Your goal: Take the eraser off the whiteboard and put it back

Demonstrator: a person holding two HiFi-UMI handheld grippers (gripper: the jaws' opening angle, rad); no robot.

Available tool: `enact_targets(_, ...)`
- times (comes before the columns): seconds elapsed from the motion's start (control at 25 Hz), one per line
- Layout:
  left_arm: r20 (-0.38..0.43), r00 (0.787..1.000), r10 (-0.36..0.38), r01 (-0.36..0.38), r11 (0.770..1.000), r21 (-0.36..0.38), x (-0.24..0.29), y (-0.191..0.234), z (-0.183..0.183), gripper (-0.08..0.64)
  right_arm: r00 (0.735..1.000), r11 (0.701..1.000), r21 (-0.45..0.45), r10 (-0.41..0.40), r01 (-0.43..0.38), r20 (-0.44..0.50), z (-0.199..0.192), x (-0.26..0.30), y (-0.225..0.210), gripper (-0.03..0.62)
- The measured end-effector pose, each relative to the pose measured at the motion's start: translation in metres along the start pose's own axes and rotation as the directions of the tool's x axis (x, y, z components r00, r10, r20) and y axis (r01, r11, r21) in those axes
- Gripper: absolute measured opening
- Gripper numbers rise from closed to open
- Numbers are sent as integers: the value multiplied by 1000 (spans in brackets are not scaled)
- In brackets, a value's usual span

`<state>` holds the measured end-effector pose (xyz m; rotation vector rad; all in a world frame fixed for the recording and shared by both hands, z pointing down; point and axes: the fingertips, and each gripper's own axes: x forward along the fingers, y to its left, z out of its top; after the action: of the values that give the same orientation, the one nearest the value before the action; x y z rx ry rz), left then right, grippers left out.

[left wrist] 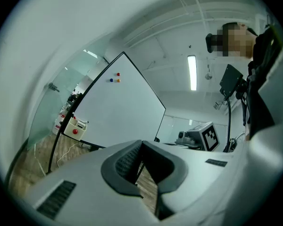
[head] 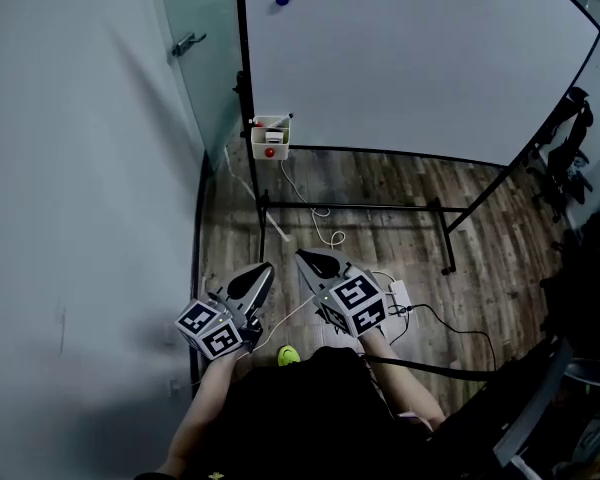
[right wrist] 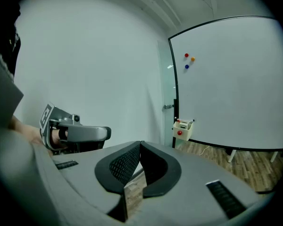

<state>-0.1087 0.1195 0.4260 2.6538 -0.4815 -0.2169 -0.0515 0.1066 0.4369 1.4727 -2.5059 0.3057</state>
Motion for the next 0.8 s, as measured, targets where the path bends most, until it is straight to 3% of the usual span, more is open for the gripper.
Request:
enact_targets(0.4, -3, 1000, 12, -12, 1000, -13, 0, 12, -1, 21, 999, 999, -34, -41, 40, -14, 1, 0, -22, 15)
enact_targets(0.8, 3, 998, 70, -70, 997, -13, 15, 39, 5, 21, 999, 995, -96, 6, -9, -32, 6, 37, -41, 31)
